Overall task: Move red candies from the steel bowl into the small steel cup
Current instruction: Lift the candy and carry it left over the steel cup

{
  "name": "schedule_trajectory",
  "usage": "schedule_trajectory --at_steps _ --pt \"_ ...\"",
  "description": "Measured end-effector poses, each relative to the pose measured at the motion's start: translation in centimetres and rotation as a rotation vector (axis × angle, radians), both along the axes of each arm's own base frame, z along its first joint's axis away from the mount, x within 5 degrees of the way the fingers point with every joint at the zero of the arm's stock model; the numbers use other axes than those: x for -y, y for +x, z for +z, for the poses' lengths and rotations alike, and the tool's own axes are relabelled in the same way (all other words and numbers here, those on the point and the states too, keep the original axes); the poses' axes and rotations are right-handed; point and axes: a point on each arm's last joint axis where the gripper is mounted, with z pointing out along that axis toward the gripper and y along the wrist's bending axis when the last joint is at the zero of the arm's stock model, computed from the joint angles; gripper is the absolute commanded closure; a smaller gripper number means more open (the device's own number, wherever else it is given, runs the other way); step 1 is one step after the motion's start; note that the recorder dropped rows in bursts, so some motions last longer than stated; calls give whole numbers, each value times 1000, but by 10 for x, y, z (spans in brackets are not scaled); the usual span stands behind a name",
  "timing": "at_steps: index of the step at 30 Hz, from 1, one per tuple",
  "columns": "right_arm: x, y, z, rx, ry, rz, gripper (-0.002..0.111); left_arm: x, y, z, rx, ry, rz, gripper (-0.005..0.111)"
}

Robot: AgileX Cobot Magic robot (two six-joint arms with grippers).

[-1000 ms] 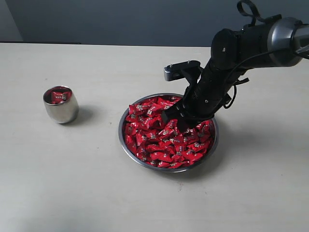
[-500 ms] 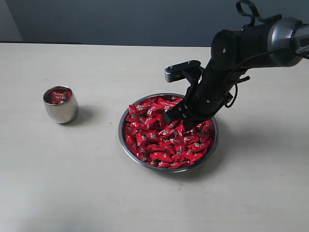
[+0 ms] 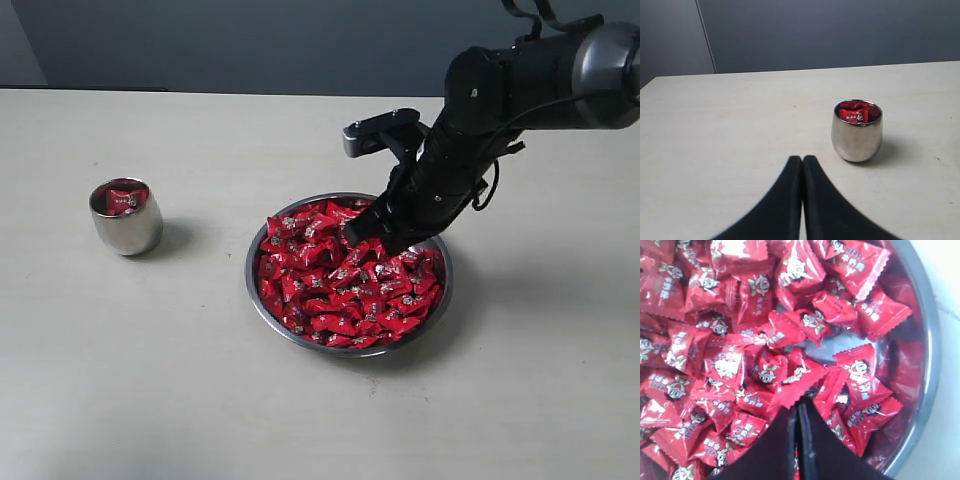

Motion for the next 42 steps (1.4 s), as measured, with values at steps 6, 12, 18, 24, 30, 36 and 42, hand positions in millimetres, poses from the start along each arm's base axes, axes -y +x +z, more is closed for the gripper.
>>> schedule_trajectory --at_steps 6,12,18,24,30,36,42 --pt "1 0 13 48 18 -5 109 0 0 0 0 0 0 106" --pt "0 3 22 110 58 -17 109 0 0 0 0 0 0 106" --pt "-4 5 27 136 116 -42 109 0 0 0 0 0 0 106" --pt "-6 9 29 175 143 -50 109 0 0 0 0 0 0 106" --pt "-16 8 32 242 180 5 109 0 0 0 0 0 0 106" --pt "-48 -4 25 322 225 86 109 0 0 0 0 0 0 106" --pt "-64 0 9 357 265 95 109 0 0 0 0 0 0 106"
